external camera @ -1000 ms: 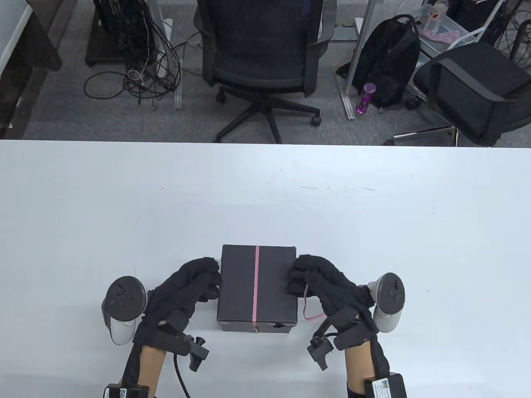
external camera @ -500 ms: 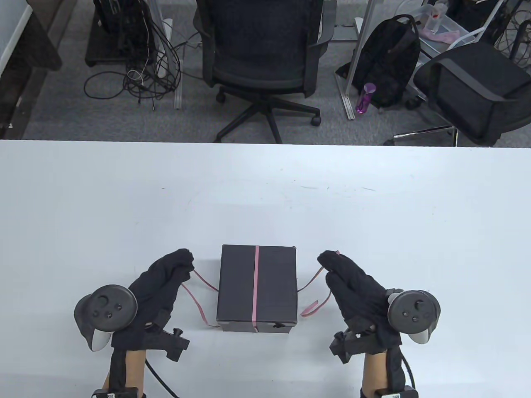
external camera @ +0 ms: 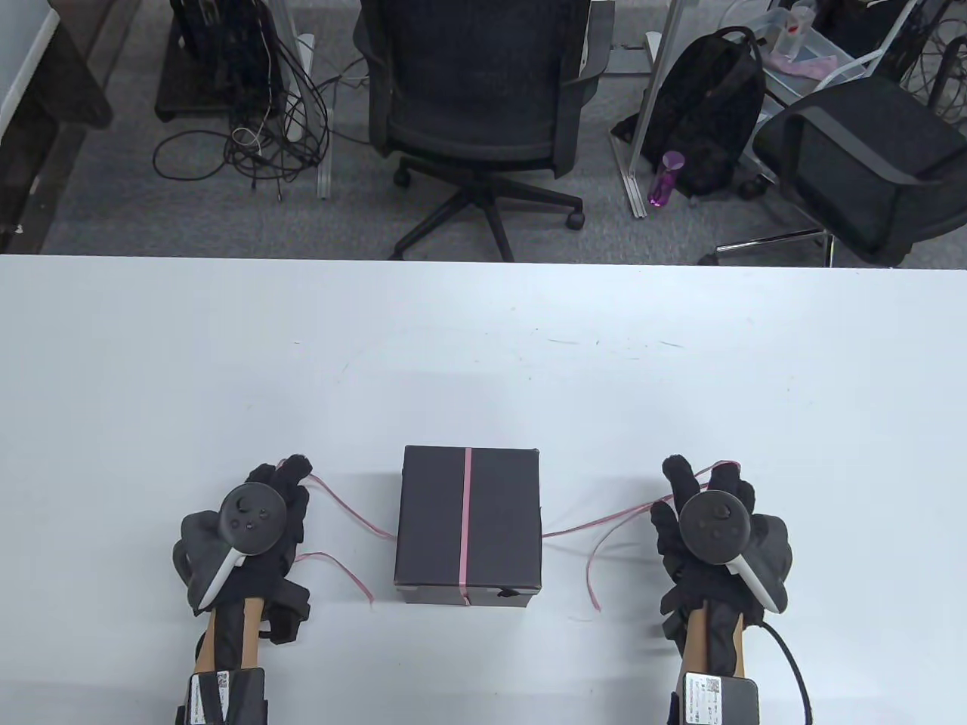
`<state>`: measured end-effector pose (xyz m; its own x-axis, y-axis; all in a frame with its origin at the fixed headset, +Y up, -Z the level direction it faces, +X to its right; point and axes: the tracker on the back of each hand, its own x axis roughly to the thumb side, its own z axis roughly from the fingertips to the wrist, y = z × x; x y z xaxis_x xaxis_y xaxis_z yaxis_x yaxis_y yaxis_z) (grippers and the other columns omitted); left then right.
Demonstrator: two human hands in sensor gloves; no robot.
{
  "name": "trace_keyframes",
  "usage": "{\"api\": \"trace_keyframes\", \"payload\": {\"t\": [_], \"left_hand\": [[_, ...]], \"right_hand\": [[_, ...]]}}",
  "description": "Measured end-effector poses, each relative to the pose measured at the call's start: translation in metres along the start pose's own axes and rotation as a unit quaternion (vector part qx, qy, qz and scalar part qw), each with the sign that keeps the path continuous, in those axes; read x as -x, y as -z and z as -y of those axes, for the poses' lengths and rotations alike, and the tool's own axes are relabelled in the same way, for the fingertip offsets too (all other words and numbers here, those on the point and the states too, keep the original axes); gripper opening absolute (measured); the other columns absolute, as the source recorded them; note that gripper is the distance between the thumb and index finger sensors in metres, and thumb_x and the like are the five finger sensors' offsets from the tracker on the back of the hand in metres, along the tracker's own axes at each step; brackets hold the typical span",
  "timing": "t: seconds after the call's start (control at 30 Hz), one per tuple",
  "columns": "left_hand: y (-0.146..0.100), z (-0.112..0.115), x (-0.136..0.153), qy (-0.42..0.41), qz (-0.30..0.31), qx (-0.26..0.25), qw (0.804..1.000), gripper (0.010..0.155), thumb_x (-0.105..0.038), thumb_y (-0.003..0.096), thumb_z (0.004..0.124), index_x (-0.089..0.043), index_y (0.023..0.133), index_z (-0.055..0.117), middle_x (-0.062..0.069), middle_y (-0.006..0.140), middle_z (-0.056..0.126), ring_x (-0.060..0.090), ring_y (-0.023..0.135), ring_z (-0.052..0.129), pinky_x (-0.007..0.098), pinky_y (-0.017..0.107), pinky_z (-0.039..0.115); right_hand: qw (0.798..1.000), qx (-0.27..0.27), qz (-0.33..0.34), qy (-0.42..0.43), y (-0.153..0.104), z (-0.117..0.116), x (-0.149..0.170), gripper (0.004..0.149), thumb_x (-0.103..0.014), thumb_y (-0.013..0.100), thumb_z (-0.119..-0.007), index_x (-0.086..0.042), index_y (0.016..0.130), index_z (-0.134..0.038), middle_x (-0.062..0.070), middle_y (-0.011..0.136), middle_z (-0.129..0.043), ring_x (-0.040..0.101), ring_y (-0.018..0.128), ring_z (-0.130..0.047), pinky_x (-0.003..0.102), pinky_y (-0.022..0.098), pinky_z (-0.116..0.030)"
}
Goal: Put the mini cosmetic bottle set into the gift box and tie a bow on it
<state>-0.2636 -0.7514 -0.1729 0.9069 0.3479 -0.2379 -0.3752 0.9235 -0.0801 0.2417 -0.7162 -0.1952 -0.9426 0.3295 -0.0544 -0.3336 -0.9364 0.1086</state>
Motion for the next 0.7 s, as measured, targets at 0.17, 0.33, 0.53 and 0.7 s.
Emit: {"api": "trace_keyframes", "payload": {"t": [0.17,0.33,0.53,0.7], "left_hand": [[-0.004,-0.008,-0.004,0.013,0.006,0.003,1.0,0.076,-0.062,0.0573,0.059,-0.034,0.122,0.03,0.026,0.124,0.028,0.063,0.11,0.044,0.076,0.072,0.054],[-0.014,-0.026,-0.015,0.002,0.021,-0.101,0.995,0.067,-0.056,0.0582,0.062,-0.024,0.117,0.054,0.021,0.118,0.056,0.051,0.102,0.07,0.067,0.07,0.066],[-0.022,-0.037,-0.021,-0.018,0.034,-0.132,0.991,0.064,-0.055,0.0589,0.062,-0.023,0.114,0.061,0.018,0.114,0.065,0.045,0.095,0.08,0.061,0.067,0.072],[-0.022,-0.036,-0.022,-0.016,0.036,-0.131,0.991,0.063,-0.055,0.0589,0.062,-0.023,0.113,0.062,0.017,0.113,0.067,0.045,0.095,0.082,0.061,0.067,0.073]], "right_hand": [[1.0,-0.018,-0.002,-0.004,-0.003,0.006,-0.003,0.09,-0.046,0.06,-0.07,-0.006,0.116,-0.013,0.047,0.105,0.003,0.074,0.084,-0.005,0.09,0.054,-0.025],[0.999,0.041,0.005,-0.01,-0.009,0.02,-0.004,0.091,-0.05,0.057,-0.072,-0.003,0.116,-0.021,0.05,0.108,-0.024,0.068,0.09,-0.04,0.082,0.057,-0.042],[0.993,0.061,-0.094,-0.041,-0.019,0.036,-0.002,0.085,-0.05,0.059,-0.072,-0.005,0.117,-0.028,0.053,0.101,-0.041,0.045,0.069,-0.078,0.053,0.046,-0.074],[0.989,0.012,-0.141,-0.053,-0.017,0.037,0.006,0.059,-0.025,0.06,-0.077,-0.005,0.112,-0.057,0.049,0.104,-0.044,0.048,0.073,-0.074,0.055,0.048,-0.072]]}}
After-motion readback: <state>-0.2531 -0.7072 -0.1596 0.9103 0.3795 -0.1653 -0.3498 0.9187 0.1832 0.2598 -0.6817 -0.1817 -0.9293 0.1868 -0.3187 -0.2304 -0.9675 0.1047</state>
